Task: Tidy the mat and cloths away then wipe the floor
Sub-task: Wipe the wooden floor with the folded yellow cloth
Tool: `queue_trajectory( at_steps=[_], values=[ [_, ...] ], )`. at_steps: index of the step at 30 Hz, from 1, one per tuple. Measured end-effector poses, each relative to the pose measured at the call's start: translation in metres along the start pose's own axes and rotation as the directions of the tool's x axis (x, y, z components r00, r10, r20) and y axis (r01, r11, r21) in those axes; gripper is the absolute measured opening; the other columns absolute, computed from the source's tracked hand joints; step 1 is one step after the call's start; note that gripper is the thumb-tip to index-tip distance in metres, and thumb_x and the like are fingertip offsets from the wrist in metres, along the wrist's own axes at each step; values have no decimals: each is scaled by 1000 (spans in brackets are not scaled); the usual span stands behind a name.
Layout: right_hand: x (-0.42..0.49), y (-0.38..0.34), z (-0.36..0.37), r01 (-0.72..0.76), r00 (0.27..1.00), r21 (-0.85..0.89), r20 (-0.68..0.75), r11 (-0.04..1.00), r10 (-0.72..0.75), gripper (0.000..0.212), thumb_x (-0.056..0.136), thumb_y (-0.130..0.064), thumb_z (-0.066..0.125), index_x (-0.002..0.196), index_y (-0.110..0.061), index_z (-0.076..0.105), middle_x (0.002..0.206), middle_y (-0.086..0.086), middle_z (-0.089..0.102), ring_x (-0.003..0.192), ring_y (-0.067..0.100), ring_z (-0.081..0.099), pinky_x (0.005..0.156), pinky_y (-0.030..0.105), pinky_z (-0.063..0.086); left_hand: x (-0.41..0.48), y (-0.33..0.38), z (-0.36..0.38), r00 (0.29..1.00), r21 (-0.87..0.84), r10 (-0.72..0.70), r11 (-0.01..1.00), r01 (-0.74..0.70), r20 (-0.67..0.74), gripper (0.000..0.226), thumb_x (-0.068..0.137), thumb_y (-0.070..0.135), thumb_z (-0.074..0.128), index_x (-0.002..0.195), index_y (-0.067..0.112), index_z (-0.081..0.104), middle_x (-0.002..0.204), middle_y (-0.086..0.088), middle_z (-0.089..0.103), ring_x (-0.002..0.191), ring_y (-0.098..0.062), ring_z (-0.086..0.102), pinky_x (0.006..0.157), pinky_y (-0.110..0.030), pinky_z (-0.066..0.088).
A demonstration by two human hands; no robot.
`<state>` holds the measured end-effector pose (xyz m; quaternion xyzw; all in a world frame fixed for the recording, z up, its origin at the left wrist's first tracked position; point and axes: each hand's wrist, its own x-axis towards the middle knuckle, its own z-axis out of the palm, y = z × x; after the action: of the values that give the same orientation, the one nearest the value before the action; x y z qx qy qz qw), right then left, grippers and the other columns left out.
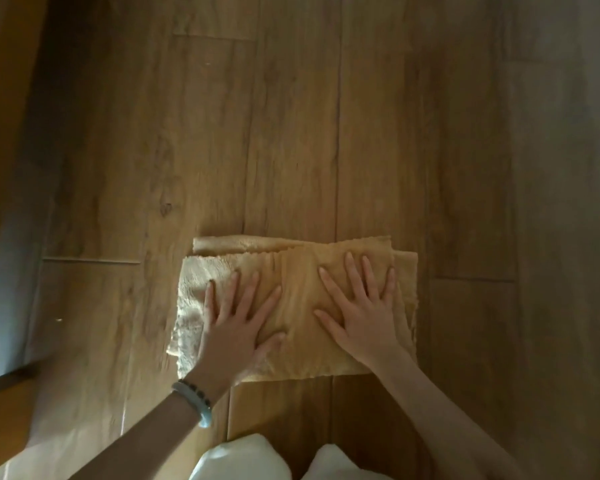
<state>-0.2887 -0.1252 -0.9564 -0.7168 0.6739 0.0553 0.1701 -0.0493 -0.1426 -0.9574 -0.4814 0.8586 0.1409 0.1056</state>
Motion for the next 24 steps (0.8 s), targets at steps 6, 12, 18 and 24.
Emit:
queue_trajectory(
  at_steps=[6,12,18,24],
  values=[
    [-28,9,13,45,995,-38,-91,998,-49,67,84,-72,32,144,-41,30,154,14,21,141,38,20,107,70,5,-6,8,8,999,16,44,999,-44,-17,68,89,70,22,146,34,28,154,-9,25,141,-40,18,105,-73,14],
    [47,26,-12,97,991,-67,-90,993,-103,66,84,-74,23,144,-45,24,155,16,19,141,40,17,104,74,8,49,-11,-12,999,0,-31,1000,31,-38,69,88,73,14,147,38,20,158,-1,14,145,-36,9,108,-70,5],
    [177,38,-55,32,997,-102,-64,994,-39,71,78,-78,10,143,-53,2,159,11,-7,145,33,-8,106,69,-6,160,-69,-60,993,78,-103,991,107,-58,68,82,76,-1,141,47,-20,158,5,-19,144,-26,-22,110,-63,-12],
    [179,45,-59,41,996,-107,-69,993,-48,70,79,-77,9,144,-51,5,159,11,-3,145,33,-5,107,70,-3,170,-62,-75,992,83,-88,993,81,93,67,85,73,4,138,45,-27,155,1,-28,140,-28,-30,109,-65,-13]
  ],
)
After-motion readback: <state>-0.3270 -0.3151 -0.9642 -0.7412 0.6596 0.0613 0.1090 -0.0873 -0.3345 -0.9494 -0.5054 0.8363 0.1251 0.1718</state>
